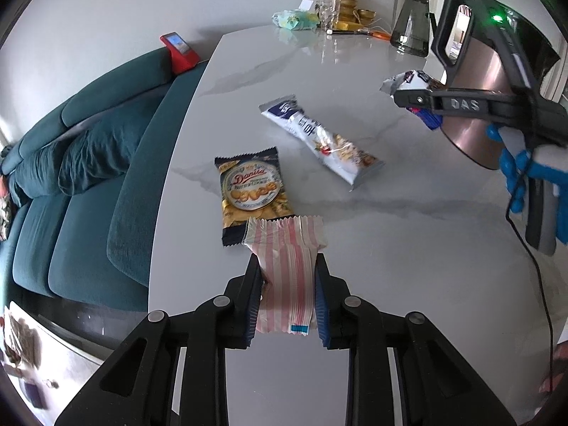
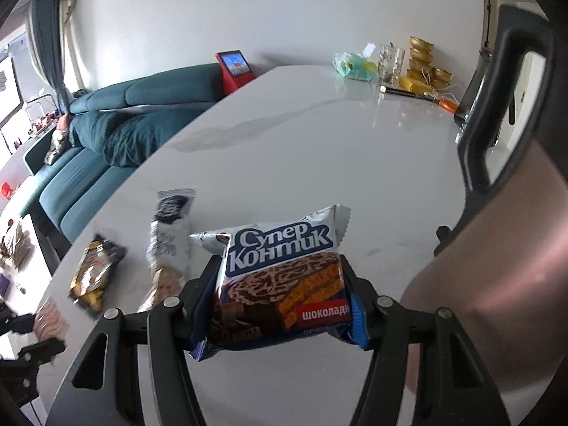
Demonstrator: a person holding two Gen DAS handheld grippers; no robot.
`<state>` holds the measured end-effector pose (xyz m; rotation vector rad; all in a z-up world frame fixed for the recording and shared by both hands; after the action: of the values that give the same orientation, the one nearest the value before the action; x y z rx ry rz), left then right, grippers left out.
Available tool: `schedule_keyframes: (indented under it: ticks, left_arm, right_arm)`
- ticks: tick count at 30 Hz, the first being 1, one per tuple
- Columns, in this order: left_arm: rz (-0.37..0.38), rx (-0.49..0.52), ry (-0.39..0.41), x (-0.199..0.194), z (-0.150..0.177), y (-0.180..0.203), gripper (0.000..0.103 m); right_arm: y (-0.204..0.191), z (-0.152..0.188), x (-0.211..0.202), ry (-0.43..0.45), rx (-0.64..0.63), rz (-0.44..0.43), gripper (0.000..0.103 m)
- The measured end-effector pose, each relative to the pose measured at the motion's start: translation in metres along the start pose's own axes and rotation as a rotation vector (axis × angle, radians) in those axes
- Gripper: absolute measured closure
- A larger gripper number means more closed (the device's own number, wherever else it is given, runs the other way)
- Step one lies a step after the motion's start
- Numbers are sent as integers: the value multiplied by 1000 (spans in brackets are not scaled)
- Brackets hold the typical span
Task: Organize snacks
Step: 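Carry the pink wafer with the left gripper while the right carries the Super Kontik pack to the tray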
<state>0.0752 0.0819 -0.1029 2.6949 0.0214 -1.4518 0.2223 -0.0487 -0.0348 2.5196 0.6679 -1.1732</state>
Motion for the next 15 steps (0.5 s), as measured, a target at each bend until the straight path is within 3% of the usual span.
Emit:
schedule_keyframes:
  ticks: [15]
  left_arm:
    - [17,6,8,-12,-5,25,80]
  right_arm:
    - [-20,66,-71,-22,-21,-65,41]
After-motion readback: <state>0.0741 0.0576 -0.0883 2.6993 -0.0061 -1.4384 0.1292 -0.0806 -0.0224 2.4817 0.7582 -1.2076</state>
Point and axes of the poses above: each gripper's, at about its wrist camera, not at the fingertips, and x roughly the way its jaws point, y to its right, z to its underside, the point moved 7 cm from there along x, roughly the way its jaws point, and after that the axes turned 9 degrees about -x, right-handed, at the moved point
